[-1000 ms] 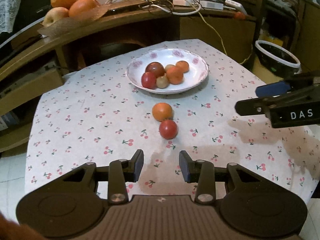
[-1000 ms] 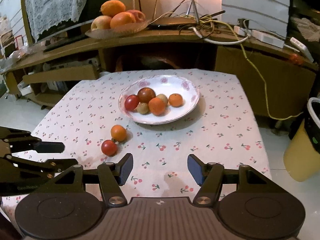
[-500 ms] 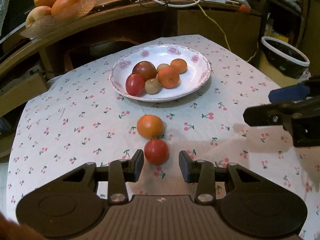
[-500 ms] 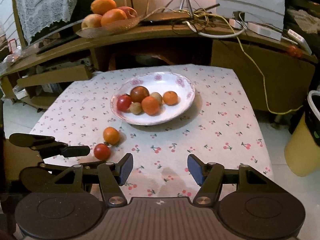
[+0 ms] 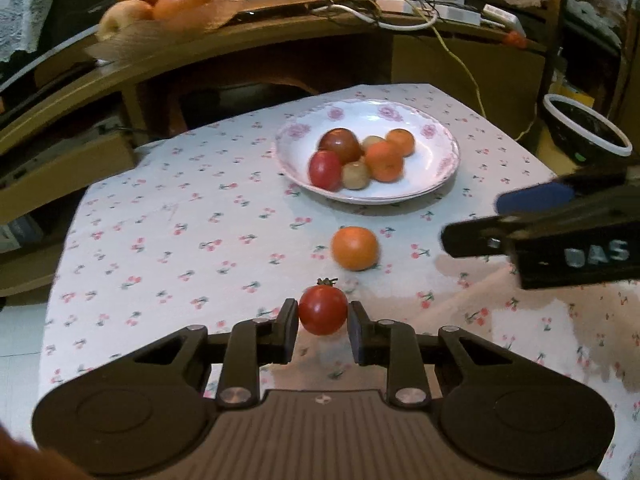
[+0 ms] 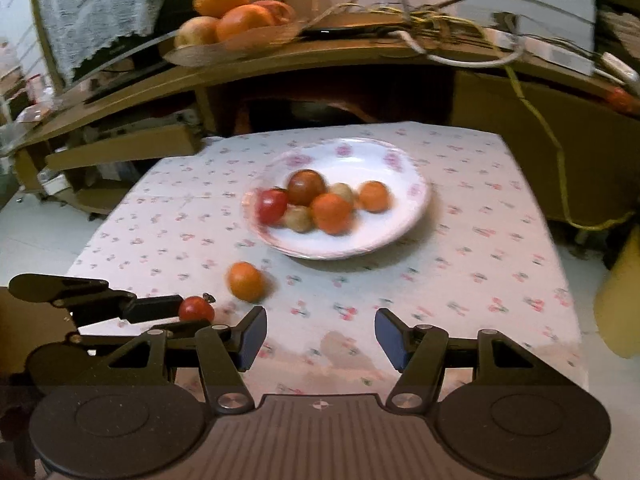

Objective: Organize fruits
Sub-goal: 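Grasp the last red tomato with the left tool while the right tool grasps the last orange, then lift both held fruits and hold them above the table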

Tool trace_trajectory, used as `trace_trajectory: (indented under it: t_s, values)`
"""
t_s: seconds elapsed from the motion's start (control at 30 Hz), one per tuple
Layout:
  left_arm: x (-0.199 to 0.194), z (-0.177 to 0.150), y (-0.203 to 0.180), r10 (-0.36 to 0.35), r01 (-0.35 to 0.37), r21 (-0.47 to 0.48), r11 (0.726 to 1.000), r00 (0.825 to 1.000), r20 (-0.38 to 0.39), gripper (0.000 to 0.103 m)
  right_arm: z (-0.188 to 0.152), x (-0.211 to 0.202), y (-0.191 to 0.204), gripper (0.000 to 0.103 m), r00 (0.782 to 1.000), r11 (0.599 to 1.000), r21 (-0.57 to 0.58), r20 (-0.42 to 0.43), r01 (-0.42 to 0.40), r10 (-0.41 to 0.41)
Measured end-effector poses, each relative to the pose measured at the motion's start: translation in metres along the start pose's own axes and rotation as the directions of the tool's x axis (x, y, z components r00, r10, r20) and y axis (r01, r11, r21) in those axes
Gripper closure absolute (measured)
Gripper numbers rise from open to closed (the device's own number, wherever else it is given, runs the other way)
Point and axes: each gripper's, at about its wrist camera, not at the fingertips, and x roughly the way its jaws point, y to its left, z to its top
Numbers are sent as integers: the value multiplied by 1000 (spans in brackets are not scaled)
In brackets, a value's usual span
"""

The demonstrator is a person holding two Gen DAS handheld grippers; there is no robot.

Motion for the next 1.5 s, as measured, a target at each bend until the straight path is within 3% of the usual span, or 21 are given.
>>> trace_trajectory:
  t_s: [0.43, 0.5, 0.57, 0.63, 0.87, 1.17, 1.5]
  values:
    - [3, -10, 15, -12, 11, -4, 1000, 1000, -29, 71, 17, 55, 32, 42, 996, 993, -83, -35, -89, 87]
    - [5, -11, 15, -5, 5, 3, 1000, 999, -36, 71, 19, 61, 34, 48, 996, 992, -93, -50, -85, 81]
    - [6, -12, 16, -7, 7, 1, 1000, 999, -40, 70, 18, 67, 36, 73, 995, 993, -100, -81, -68, 60]
    - [7, -12, 16, -9, 9, 2, 1000, 999, -40, 70, 17, 68, 34, 75, 992, 993, -75, -94, -89, 82]
    - [-4, -10, 11, -49, 49, 12, 999, 999, -16, 70, 10, 50, 28, 75, 993, 994, -93, -105, -64, 54]
    - [-13, -11, -14, -104, 105, 79, 991, 994, -17, 70, -29, 3, 21, 75, 990, 995, -101, -143, 2, -17]
    - [-2, -20, -27, -89, 95, 127, 987, 995, -53, 70, -43, 1, 19, 69, 988, 995, -90, -148, 39, -52]
